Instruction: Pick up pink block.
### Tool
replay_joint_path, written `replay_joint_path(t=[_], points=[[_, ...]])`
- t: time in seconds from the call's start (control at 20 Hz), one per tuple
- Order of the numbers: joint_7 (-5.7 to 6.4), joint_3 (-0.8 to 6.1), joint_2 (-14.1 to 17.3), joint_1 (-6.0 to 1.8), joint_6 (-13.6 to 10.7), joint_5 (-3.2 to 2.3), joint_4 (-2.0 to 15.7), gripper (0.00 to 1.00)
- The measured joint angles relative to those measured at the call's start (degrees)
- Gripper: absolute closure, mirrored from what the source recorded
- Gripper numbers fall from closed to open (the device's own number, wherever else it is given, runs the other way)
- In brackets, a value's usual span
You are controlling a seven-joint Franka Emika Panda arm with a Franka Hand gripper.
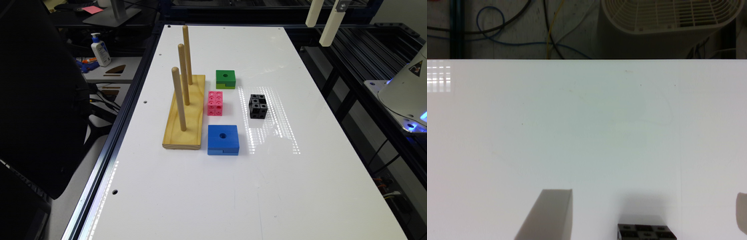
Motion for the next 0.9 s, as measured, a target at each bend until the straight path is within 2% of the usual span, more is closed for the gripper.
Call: replay_joint_path(t=[0.6,0.9], points=[[0.00,0.00,-0.1,-0.03,0.2,0.00,0.11,0.00],[0.00,0.00,0.1,-0.01,1.3,0.00,0.29,0.00]])
